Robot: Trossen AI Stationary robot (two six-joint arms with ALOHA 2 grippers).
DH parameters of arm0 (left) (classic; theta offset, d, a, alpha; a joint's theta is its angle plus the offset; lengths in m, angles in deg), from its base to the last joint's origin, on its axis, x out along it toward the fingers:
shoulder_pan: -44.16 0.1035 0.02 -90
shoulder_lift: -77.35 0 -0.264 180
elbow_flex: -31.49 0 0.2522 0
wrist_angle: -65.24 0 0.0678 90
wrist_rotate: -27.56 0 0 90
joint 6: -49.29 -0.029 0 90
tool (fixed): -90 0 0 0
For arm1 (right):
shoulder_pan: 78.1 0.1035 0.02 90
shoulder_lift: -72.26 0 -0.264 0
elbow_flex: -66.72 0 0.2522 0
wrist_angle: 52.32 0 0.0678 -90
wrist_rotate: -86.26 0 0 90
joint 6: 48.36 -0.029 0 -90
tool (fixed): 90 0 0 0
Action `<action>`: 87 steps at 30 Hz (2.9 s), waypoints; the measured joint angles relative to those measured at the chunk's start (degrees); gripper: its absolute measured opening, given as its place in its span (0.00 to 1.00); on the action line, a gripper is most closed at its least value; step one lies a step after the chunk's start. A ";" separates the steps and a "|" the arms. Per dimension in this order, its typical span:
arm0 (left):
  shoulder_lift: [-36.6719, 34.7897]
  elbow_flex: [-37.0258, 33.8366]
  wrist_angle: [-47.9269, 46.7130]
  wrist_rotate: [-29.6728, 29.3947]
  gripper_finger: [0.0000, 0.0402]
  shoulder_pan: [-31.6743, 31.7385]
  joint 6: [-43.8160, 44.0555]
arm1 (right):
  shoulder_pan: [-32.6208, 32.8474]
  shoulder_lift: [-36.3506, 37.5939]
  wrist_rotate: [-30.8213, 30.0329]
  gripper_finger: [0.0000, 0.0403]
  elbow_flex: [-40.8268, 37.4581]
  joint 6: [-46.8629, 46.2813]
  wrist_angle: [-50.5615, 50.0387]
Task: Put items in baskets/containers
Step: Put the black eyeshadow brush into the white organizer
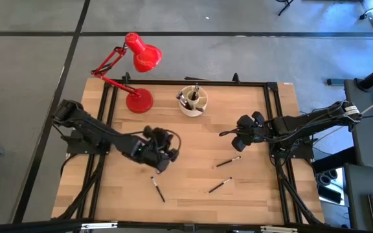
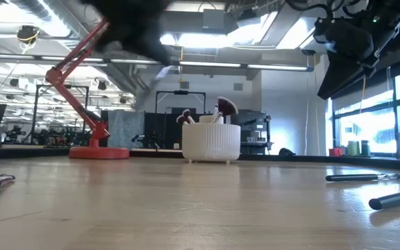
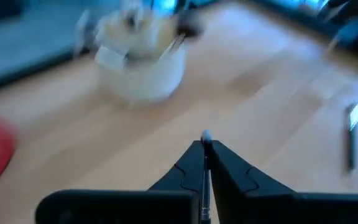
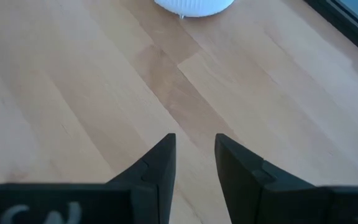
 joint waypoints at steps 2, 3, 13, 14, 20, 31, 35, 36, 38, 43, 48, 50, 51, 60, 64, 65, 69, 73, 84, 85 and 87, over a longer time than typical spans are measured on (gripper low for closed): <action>1.44 0.08 11.48 -2.95 0.03 1.97 -9.46 | 0.00 0.00 0.01 0.28 0.00 0.79 -0.36; 2.49 0.12 17.94 -4.66 0.03 2.89 -14.51 | 0.02 0.00 0.00 0.28 0.00 1.09 -0.73; 14.55 0.12 64.63 -13.61 0.03 15.87 -60.68 | -0.22 0.02 -0.02 0.28 0.00 0.64 -3.66; 15.19 0.12 65.73 -12.90 0.03 17.42 -61.82 | -0.37 0.02 -0.02 0.28 0.00 0.84 -3.68; 16.59 0.13 66.11 -7.78 0.05 24.93 -56.56 | -1.44 0.02 -2.56 0.28 0.00 1.97 -3.63; 16.57 0.14 60.05 -1.53 0.06 29.67 -47.55 | -1.62 0.02 -4.48 0.28 0.00 1.91 -3.64; 16.57 0.15 53.68 -1.49 0.09 29.69 -42.47 | -1.62 0.02 -4.09 0.28 0.00 1.86 -2.68; 16.57 0.15 52.41 -1.49 0.11 29.65 -41.77 | -1.62 0.02 -4.07 0.28 0.00 1.83 -2.42; 16.57 0.15 50.40 -1.51 0.14 29.44 -40.41 | -1.62 0.02 -4.03 0.28 0.00 1.88 -1.87; 16.34 0.15 49.84 0.71 0.24 28.48 -42.38 | -1.62 0.02 -3.98 0.28 0.00 2.10 -1.61; 14.09 0.21 47.98 10.99 0.32 27.02 -42.89 | -1.62 0.04 -3.97 0.28 0.00 2.39 -1.93; 12.45 0.31 44.39 16.70 0.34 25.98 -40.19 | -1.62 0.04 -3.93 0.28 0.00 2.37 -2.03; 11.67 0.24 42.16 19.25 0.35 25.30 -38.60 | -1.62 0.04 -3.91 0.28 0.00 2.39 -2.09; 4.62 0.24 20.08 29.79 0.35 17.82 -36.35 | -1.62 0.04 -2.40 0.28 0.00 2.07 -1.85; 1.48 0.24 8.01 45.17 0.35 13.25 -39.48 | -1.62 0.04 -1.88 0.28 0.00 1.94 -1.56; 0.98 0.24 4.95 48.06 0.35 12.04 -39.04 | -1.62 0.04 -1.61 0.28 0.00 1.95 -1.59; 0.33 0.22 -5.28 52.75 0.35 6.06 -38.73 | -1.62 0.04 -1.51 0.28 0.00 1.98 -1.32; 1.12 0.20 -11.11 55.87 0.35 -1.03 -47.24 | -1.62 0.04 -1.51 0.28 0.00 2.13 -0.97; 8.35 0.15 -11.96 49.13 0.35 -9.37 -49.33 | -1.61 0.02 -1.52 0.28 0.00 2.94 2.39; 9.01 0.15 -11.54 49.25 0.35 -9.51 -49.83 | -1.60 0.02 -1.53 0.28 0.00 3.28 2.86; 10.37 0.15 -10.90 49.40 0.35 -9.72 -51.36 | -1.60 0.02 -1.53 0.28 0.00 3.43 3.27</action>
